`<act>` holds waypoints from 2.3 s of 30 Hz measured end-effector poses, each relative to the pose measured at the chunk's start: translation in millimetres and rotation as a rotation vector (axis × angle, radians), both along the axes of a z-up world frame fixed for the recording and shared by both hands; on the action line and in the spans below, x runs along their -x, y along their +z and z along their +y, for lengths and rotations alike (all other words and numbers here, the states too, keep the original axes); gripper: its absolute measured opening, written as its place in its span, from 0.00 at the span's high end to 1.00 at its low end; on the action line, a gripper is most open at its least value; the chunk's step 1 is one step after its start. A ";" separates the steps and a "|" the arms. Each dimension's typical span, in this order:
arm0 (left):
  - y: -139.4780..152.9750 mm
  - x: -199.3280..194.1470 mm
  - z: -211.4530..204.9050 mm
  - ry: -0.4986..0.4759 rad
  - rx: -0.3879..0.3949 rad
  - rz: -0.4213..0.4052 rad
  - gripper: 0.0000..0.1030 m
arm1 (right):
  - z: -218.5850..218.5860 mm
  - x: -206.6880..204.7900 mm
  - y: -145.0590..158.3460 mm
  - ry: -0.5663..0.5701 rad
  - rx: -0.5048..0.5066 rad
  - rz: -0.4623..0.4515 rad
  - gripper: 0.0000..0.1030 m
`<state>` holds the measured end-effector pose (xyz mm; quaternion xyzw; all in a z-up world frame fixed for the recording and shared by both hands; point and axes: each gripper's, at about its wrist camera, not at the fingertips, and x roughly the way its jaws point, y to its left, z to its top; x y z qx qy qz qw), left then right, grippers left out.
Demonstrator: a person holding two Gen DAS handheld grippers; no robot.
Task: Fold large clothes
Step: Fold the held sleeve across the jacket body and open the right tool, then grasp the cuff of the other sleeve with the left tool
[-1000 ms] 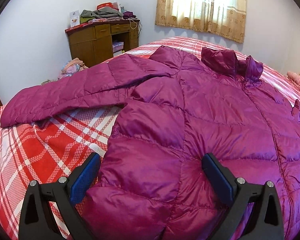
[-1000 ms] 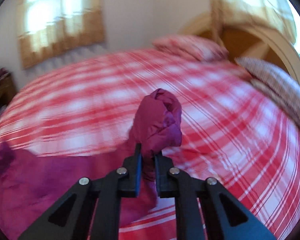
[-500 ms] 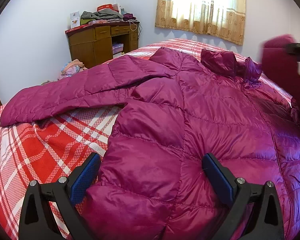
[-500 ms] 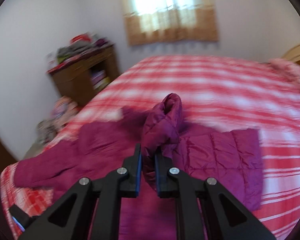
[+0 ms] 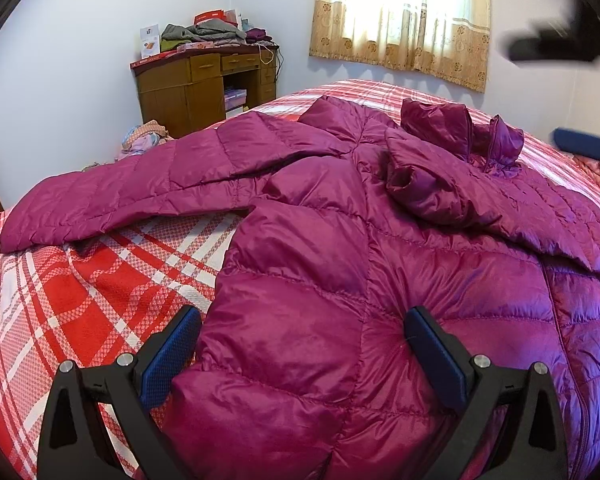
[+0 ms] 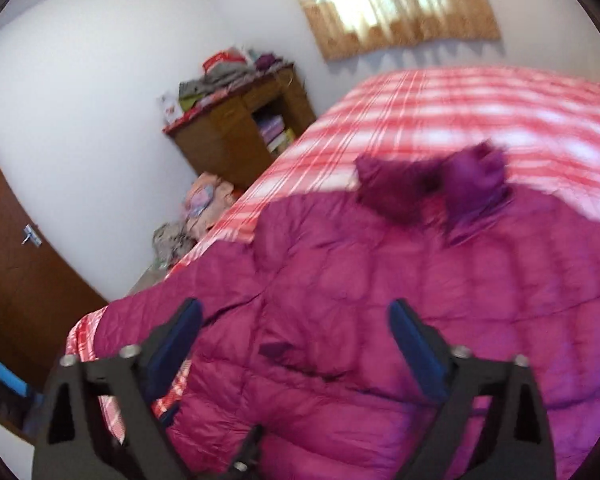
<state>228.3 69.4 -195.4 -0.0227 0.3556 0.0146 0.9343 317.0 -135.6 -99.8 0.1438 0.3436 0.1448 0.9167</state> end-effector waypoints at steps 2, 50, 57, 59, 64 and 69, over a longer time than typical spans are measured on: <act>0.2 -0.9 -0.6 0.001 -0.003 0.004 0.01 | -22.1 5.7 5.3 -0.090 0.033 -0.016 0.26; 101.3 -71.4 101.3 0.385 -0.027 -0.097 0.01 | -93.6 12.0 -80.5 -0.432 0.442 0.154 0.21; 86.8 -61.8 227.8 0.642 -0.066 -0.037 0.01 | -93.9 13.3 -79.8 -0.438 0.443 0.146 0.20; 77.5 -55.0 248.6 0.694 -0.084 -0.013 0.01 | -93.9 12.5 -80.3 -0.440 0.446 0.147 0.19; 49.9 -49.4 285.1 0.758 0.052 0.055 0.01 | -92.6 11.4 -81.3 -0.444 0.466 0.149 0.18; 28.3 -55.0 280.8 0.718 0.103 0.108 0.31 | -91.7 12.8 -80.3 -0.457 0.477 0.137 0.18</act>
